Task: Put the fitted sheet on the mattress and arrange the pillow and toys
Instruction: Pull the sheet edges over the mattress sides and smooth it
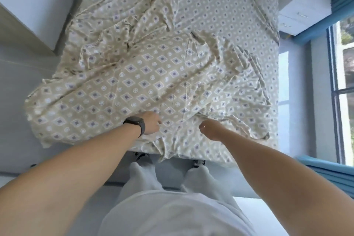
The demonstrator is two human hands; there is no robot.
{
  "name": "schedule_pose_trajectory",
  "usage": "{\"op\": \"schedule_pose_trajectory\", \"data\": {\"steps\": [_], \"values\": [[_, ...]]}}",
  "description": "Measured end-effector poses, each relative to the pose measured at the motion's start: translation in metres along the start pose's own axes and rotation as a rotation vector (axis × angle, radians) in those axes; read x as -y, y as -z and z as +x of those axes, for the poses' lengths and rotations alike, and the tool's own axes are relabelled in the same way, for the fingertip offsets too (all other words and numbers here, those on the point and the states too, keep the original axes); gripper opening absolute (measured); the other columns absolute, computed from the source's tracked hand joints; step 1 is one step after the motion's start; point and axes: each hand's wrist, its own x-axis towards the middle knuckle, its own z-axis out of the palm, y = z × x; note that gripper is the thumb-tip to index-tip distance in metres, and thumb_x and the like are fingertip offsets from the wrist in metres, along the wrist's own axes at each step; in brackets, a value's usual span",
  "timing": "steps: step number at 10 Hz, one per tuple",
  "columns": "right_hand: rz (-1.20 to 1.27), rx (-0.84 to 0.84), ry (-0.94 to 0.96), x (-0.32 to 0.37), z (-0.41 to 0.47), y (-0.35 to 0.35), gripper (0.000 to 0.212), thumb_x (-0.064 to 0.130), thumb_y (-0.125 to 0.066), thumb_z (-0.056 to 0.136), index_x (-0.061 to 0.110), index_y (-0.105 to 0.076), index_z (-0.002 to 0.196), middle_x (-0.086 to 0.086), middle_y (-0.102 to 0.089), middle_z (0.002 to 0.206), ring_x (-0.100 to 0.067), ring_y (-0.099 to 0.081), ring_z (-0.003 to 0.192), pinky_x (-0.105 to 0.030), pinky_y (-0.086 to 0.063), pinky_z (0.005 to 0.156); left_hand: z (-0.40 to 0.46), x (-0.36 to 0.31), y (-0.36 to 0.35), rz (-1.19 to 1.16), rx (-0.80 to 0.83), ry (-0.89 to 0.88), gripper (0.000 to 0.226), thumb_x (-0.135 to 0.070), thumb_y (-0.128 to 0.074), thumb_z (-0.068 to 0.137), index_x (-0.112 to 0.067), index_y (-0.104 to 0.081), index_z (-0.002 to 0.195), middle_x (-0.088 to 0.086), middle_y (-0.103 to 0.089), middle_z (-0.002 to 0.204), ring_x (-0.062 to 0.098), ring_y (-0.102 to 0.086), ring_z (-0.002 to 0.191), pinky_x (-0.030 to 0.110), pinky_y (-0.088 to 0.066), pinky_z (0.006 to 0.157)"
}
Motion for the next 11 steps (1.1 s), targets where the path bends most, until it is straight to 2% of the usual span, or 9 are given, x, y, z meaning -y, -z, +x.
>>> {"op": "schedule_pose_trajectory", "data": {"steps": [1,2,3,5,6,7,9,10,11], "values": [[0.096,-0.033,0.044,-0.036,0.0,0.009,0.039,0.012,-0.04,0.104,0.007,-0.059,0.138,-0.01,-0.053,0.146,-0.029,-0.055,0.126,-0.035,-0.046,0.102,0.018,-0.036,0.014,0.051,-0.02,-0.004,0.039,-0.029,-0.047,0.099,-0.033,-0.058,0.136,-0.001,-0.052,0.147,0.021,-0.062,0.115,0.034,-0.054,0.087],[0.179,-0.098,0.099,-0.073,0.0,0.011,0.04,0.015,-0.041,0.102,0.018,-0.061,0.136,-0.008,-0.054,0.145,-0.025,-0.063,0.108,-0.035,-0.054,0.091,0.029,-0.074,0.014,0.083,-0.036,0.01,0.038,-0.027,-0.047,0.1,-0.031,-0.06,0.135,-0.002,-0.055,0.145,0.021,-0.062,0.117,0.033,-0.053,0.087],[0.202,-0.082,0.138,-0.117,0.007,0.006,0.038,0.019,-0.043,0.1,0.021,-0.063,0.132,-0.008,-0.061,0.134,-0.027,-0.065,0.106,-0.038,-0.056,0.091,0.047,-0.109,-0.005,0.052,-0.045,0.043,0.038,-0.022,-0.047,0.1,-0.026,-0.062,0.134,0.0,-0.057,0.142,0.02,-0.063,0.112,0.027,-0.05,0.076],[0.135,0.006,0.18,-0.227,0.023,0.015,0.035,0.017,-0.045,0.102,0.011,-0.064,0.13,-0.011,-0.063,0.131,-0.029,-0.058,0.121,-0.037,-0.047,0.102,0.089,-0.187,-0.085,-0.063,-0.035,0.135,0.034,-0.022,-0.05,0.1,-0.022,-0.065,0.13,0.002,-0.056,0.143,0.022,-0.056,0.124,0.031,-0.046,0.099],[0.146,-0.008,0.164,-0.281,0.021,0.023,0.034,0.017,-0.046,0.101,0.011,-0.065,0.128,-0.011,-0.064,0.128,-0.03,-0.059,0.12,-0.04,-0.047,0.102,0.106,-0.241,-0.119,-0.145,0.043,0.135,0.033,-0.023,-0.05,0.098,-0.023,-0.067,0.127,0.0,-0.058,0.141,0.02,-0.055,0.125,0.031,-0.045,0.101],[0.113,-0.002,0.167,-0.312,0.026,0.033,0.034,0.016,-0.046,0.1,0.01,-0.066,0.126,-0.013,-0.064,0.126,-0.032,-0.06,0.118,-0.042,-0.048,0.102,0.119,-0.286,-0.138,-0.17,0.056,0.062,0.033,-0.021,-0.051,0.097,-0.024,-0.068,0.125,-0.003,-0.061,0.136,0.016,-0.056,0.123,0.026,-0.044,0.098],[0.004,-0.027,0.129,-0.35,0.039,0.052,0.035,0.012,-0.045,0.1,0.006,-0.064,0.128,-0.016,-0.063,0.128,-0.033,-0.058,0.12,-0.043,-0.047,0.103,0.16,-0.339,-0.108,-0.17,0.022,0.0,0.031,-0.022,-0.052,0.097,-0.023,-0.067,0.124,-0.003,-0.064,0.131,0.018,-0.06,0.115,0.028,-0.047,0.092],[-0.049,-0.033,0.172,-0.364,0.034,0.068,0.034,0.014,-0.045,0.101,0.008,-0.064,0.128,-0.013,-0.063,0.127,-0.032,-0.059,0.118,-0.042,-0.049,0.101,0.165,-0.355,-0.094,-0.232,-0.116,0.037,0.026,-0.023,-0.051,0.097,-0.026,-0.07,0.114,-0.002,-0.066,0.124,0.021,-0.062,0.107,0.036,-0.052,0.09],[-0.125,-0.053,0.226,-0.397,0.046,0.075,0.034,0.017,-0.044,0.1,0.012,-0.065,0.127,-0.009,-0.064,0.126,-0.029,-0.062,0.11,-0.04,-0.052,0.095,0.175,-0.382,-0.095,-0.291,-0.159,0.061,0.017,-0.022,-0.053,0.096,-0.031,-0.067,0.1,-0.003,-0.067,0.114,0.02,-0.063,0.098,0.035,-0.054,0.084]]}}
